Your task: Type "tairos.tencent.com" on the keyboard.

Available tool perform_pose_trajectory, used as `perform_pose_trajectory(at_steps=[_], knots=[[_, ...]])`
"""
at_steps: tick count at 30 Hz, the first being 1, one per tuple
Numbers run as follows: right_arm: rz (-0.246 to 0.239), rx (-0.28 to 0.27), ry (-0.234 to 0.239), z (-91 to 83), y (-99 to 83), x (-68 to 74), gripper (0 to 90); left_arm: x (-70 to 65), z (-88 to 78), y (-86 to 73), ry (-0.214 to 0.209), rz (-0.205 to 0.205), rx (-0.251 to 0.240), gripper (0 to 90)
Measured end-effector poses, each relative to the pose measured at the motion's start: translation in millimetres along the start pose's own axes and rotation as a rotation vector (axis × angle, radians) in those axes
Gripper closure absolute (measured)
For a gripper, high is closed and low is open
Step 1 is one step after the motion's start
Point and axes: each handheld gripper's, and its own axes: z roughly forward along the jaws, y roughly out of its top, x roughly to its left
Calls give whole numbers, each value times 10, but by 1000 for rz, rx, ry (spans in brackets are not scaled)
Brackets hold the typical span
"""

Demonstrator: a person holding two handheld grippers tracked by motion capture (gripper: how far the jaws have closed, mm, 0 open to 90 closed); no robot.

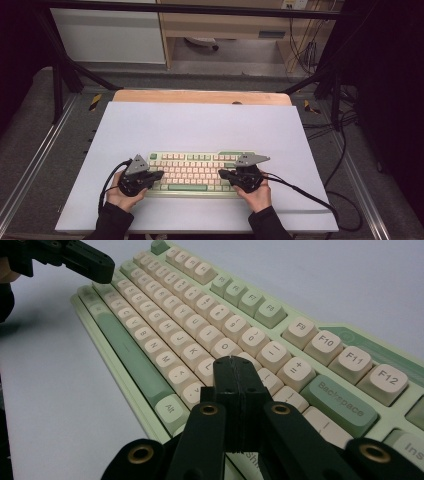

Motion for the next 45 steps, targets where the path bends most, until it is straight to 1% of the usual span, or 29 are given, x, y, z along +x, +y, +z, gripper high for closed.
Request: perform_pose_trajectory(at_steps=[2,4,11,16,24,28,37,41,43,45], knots=[[1,-1,2,8,3,6,900,2,-8,-3,1,0,-1,899],[-8,2,5,22,11,18,900,8,-19,-4,1,-3,-4,899],[-14,4,28,77,60,91,900,19,-29,-14,1,-6,-4,899],[-19,9,35,116,74,130,900,17,-30,-17,-2,-5,-4,899],[-27,46,52,236,39,195,900,25,-31,-24,0,-5,-2,899],[-37,58,44,256,23,191,900,26,-40,-24,0,-7,-8,899],[-43,87,26,278,-3,185,900,25,-39,-23,-1,-8,-8,899],[-42,88,23,288,-10,182,900,22,-44,-21,-1,-6,-9,899],[-45,100,17,301,-25,184,900,19,-44,-20,0,-5,-9,899],[-46,101,17,295,-20,185,900,17,-46,-19,-1,-4,-10,899]])
